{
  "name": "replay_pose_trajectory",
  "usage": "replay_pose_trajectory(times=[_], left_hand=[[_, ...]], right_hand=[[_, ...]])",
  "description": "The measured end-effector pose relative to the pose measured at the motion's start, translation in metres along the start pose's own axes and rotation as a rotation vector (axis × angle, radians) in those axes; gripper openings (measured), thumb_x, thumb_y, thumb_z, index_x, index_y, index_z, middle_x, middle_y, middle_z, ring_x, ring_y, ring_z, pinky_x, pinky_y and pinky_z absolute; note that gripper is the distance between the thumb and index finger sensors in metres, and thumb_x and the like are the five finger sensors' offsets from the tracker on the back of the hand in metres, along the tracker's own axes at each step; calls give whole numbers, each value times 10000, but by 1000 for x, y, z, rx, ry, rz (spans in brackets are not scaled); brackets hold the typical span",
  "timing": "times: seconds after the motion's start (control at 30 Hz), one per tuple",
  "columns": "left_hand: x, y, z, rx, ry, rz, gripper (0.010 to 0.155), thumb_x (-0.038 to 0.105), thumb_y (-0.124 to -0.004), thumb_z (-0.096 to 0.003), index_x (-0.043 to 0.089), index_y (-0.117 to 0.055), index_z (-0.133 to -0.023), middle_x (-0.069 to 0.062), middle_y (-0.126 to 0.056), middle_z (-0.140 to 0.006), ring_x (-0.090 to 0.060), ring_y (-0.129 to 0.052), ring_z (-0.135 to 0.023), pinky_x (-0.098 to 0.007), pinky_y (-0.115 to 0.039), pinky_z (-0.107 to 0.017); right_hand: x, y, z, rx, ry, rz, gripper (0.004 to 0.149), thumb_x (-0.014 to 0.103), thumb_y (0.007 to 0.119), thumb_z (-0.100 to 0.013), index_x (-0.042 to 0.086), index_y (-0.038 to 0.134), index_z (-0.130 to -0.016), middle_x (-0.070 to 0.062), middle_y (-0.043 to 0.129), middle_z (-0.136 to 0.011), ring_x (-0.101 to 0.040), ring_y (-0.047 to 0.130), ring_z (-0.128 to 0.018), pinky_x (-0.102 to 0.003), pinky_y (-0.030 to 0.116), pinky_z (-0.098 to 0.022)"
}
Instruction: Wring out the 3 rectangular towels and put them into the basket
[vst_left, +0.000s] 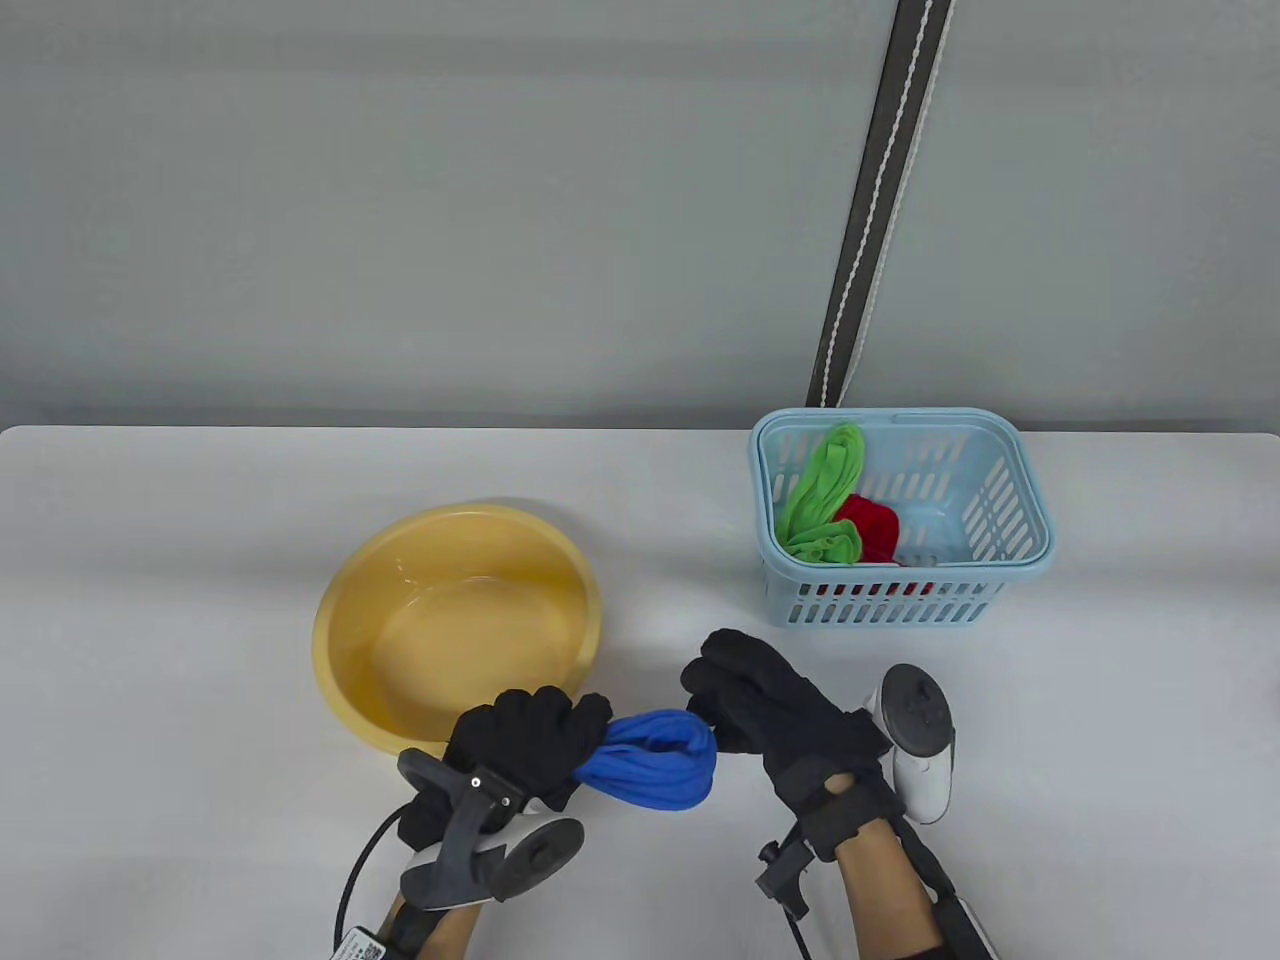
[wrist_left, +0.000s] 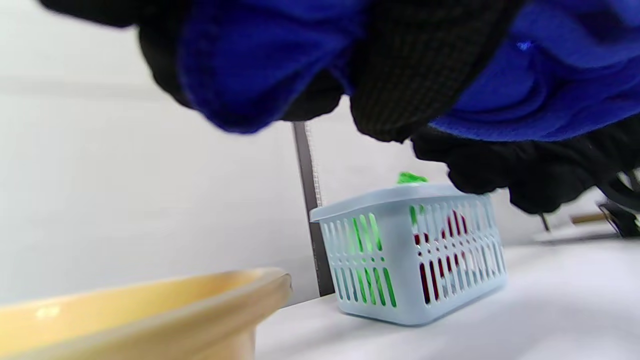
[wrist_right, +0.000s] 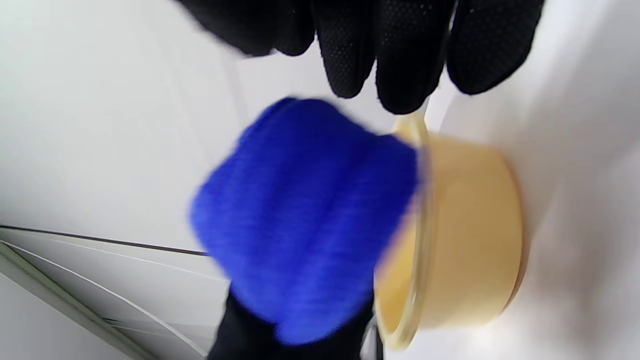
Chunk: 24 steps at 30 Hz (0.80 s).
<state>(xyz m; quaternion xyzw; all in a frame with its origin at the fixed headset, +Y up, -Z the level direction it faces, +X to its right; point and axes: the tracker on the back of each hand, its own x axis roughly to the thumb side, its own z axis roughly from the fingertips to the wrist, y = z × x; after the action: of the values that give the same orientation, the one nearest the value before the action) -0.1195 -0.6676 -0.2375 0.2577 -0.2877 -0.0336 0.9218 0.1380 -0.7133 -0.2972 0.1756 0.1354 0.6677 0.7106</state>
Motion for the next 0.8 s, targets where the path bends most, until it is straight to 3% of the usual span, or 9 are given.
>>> replay_pose_trajectory(times=[0.07, 0.13, 0.23, 0.4, 0.53, 0.8], left_hand=[[7, -2, -2, 0, -55, -25, 452, 445, -998, -431, 312, -848, -836, 9, -1024, -641, -266, -1018, -387, -391, -885, -214], [15, -5, -5, -4, -102, -61, 451, 438, -1000, -429, 308, -848, -834, 6, -1020, -651, -274, -1015, -405, -401, -887, -233], [21, -7, -6, -15, -134, -109, 449, 434, -1000, -429, 308, -848, -832, 7, -1016, -659, -276, -1014, -417, -406, -888, -242], [24, -5, -6, -15, -155, -159, 452, 433, -1002, -425, 309, -847, -831, 7, -1013, -669, -277, -1015, -431, -413, -890, -259], [26, -6, -5, -30, -154, -177, 449, 443, -1003, -422, 308, -853, -822, 12, -1014, -667, -271, -1014, -429, -415, -889, -260], [29, -11, -6, -71, -112, -199, 432, 475, -1005, -428, 293, -878, -799, 25, -1035, -589, -236, -1005, -341, -382, -882, -200]], right_hand=[[-8, 9, -3, 173, 85, -90, 787, 515, 765, -614, 88, 437, -1188, -330, 604, -1132, -607, 709, -956, -737, 662, -592], [-14, 20, -6, 301, 163, -63, 897, 573, 791, -581, 78, 375, -1201, -357, 532, -1158, -650, 654, -974, -761, 639, -593], [-17, 33, -11, 407, 240, 66, 996, 610, 833, -518, 60, 356, -1198, -351, 591, -1130, -602, 791, -889, -664, 751, -539], [-21, 49, -15, 465, 278, 179, 1092, 534, 973, -392, 12, 414, -1172, -320, 756, -1024, -439, 988, -709, -521, 870, -427], [-18, 59, -16, 474, 301, 321, 1052, 472, 1020, -408, 6, 448, -1158, -272, 855, -938, -343, 1050, -585, -451, 899, -359], [-11, 77, -16, 376, 350, 712, 667, 362, 1008, -476, 89, 689, -994, -152, 969, -768, -274, 1077, -495, -412, 903, -318]])
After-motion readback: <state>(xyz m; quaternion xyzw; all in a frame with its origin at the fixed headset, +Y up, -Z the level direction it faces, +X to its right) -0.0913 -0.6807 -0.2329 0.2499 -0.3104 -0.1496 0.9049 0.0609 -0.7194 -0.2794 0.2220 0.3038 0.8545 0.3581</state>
